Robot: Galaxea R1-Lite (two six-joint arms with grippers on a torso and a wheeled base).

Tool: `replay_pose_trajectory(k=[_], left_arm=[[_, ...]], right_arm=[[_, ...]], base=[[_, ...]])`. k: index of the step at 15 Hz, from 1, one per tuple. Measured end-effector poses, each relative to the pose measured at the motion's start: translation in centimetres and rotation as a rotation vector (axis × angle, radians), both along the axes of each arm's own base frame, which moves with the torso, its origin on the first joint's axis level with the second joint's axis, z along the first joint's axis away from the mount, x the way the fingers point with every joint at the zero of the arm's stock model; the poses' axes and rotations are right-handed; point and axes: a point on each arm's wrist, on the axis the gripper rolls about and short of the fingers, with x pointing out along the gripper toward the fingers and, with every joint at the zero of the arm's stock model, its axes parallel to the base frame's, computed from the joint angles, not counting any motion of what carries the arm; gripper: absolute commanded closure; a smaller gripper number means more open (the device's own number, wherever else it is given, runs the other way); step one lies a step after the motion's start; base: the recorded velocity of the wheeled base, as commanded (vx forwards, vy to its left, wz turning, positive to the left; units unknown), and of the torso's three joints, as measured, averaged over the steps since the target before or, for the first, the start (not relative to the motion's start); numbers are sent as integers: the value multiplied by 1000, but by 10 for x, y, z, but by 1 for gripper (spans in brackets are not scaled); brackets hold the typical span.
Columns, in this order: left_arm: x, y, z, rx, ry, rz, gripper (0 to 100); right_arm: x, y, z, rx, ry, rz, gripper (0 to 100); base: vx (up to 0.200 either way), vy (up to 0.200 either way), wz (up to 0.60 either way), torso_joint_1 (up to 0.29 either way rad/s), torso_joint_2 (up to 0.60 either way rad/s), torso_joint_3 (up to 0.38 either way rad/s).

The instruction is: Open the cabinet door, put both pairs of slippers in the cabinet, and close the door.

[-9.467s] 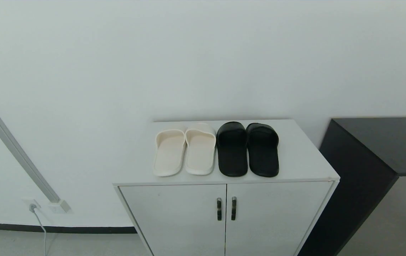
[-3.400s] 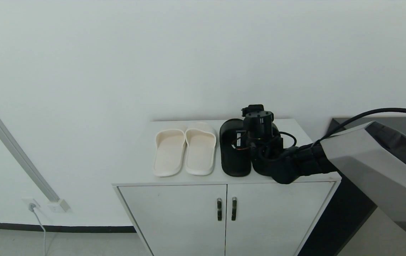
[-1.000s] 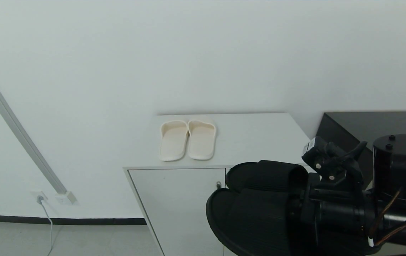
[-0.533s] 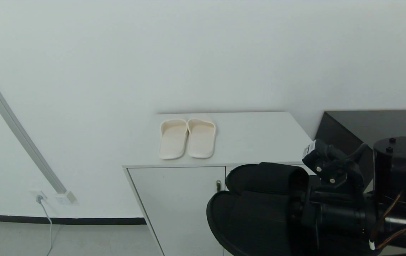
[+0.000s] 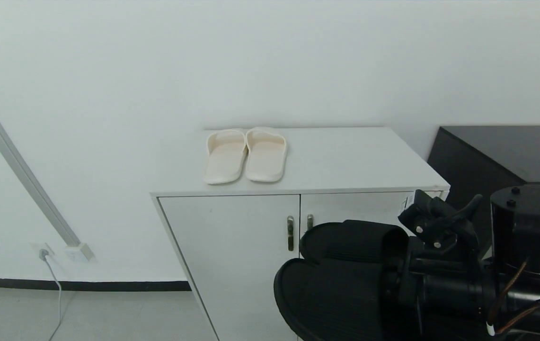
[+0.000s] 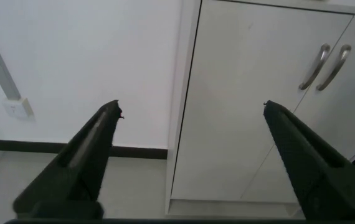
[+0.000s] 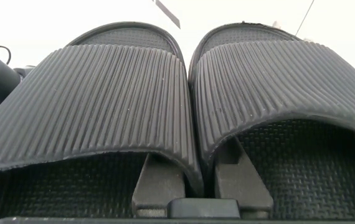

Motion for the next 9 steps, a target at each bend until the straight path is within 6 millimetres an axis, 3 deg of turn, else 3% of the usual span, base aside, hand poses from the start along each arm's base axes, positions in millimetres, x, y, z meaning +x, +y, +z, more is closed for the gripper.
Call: replay_pose_trajectory(k=[9], left_arm=[[0,0,0,15,0,-3,0]], right_arm=[[0,1,-1,7,-4,1,100]], base=[[0,0,0,-169,493,320]])
